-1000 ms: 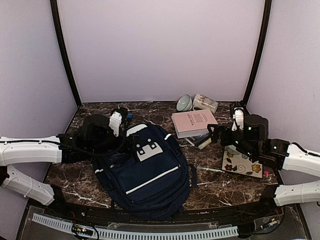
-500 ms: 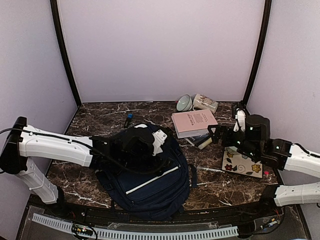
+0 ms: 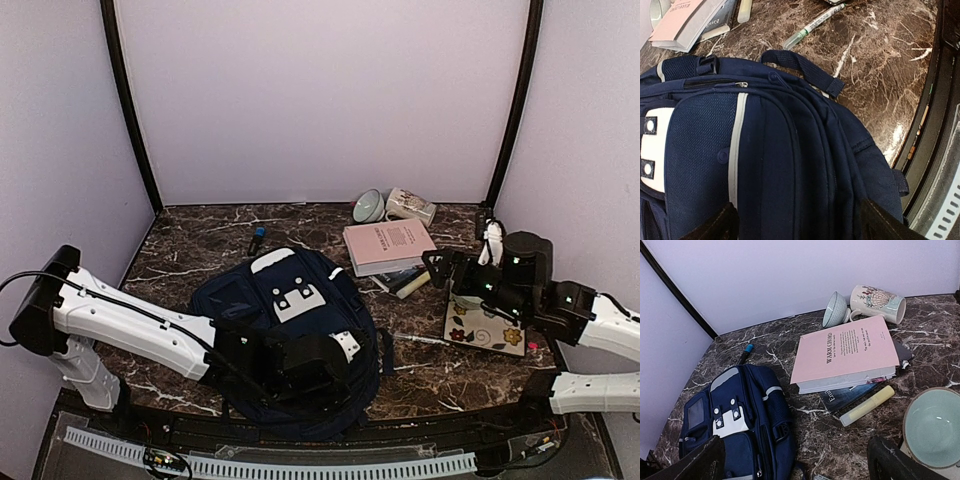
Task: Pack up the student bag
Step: Pick up the student bag from the center of the board.
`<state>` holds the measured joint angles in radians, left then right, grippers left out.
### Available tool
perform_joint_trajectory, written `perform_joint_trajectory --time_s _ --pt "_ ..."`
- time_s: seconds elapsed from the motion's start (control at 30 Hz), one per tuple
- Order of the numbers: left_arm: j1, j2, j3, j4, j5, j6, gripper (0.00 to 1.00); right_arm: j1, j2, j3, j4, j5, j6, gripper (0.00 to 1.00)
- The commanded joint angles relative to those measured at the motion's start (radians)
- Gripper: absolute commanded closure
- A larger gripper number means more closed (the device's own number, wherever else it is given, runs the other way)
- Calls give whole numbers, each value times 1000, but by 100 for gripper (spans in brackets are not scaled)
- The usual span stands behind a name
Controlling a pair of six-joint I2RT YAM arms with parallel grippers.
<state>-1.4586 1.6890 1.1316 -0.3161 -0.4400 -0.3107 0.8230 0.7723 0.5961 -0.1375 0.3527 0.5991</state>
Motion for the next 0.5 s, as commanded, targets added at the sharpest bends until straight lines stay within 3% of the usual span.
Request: perform_joint_trajectory --time_s 0.0,0.47 --pt "-15 3 -21 -34 -53 -73 14 -2 5 -12 10 8 37 1" --pt "-14 112 -29 51 -70 -98 17 -2 297 21 123 -262 -11 1"
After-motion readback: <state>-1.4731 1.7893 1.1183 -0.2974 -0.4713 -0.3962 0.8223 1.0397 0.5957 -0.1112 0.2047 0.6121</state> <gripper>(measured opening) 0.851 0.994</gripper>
